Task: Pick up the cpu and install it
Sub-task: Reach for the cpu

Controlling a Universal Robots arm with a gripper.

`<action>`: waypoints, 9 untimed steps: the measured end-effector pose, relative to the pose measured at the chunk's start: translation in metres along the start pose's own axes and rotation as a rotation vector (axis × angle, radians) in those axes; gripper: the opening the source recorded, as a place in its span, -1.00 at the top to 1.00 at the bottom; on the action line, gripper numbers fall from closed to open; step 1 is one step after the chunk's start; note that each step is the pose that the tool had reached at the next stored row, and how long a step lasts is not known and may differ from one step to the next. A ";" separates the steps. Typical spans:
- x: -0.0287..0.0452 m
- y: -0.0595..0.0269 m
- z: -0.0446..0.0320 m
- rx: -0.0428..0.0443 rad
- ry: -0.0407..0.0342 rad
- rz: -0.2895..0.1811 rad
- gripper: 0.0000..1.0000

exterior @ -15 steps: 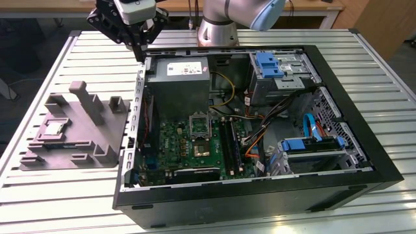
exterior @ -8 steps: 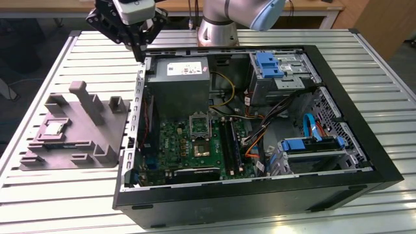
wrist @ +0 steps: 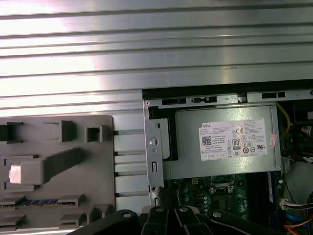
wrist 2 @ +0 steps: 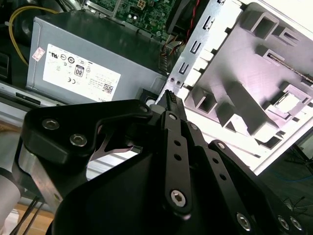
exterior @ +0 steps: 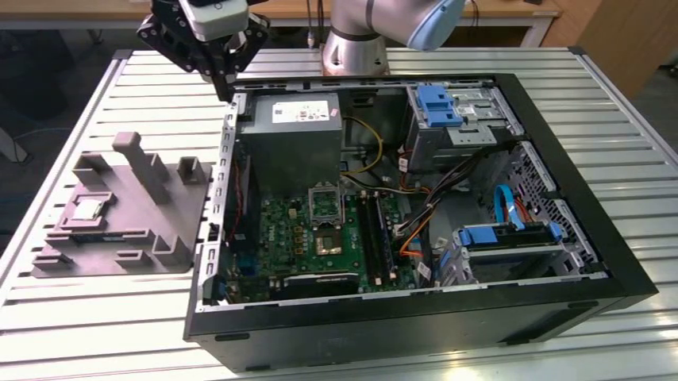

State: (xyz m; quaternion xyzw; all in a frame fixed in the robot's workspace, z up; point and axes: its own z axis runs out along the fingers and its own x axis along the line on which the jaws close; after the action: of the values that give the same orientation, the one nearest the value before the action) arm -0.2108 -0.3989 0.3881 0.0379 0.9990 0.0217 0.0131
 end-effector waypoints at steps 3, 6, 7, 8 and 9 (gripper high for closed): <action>0.0003 0.0000 0.0001 -0.0001 0.0000 0.000 0.79; 0.0035 -0.0003 0.0011 0.0000 0.0000 0.000 0.79; 0.0036 -0.0003 0.0011 0.0000 0.0000 0.000 0.79; 0.0036 -0.0003 0.0012 0.0000 -0.0001 0.000 0.79; 0.0041 -0.0004 0.0011 0.0000 0.0000 0.000 0.79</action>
State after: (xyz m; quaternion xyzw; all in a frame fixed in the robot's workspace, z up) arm -0.2148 -0.3989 0.3868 0.0379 0.9990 0.0217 0.0131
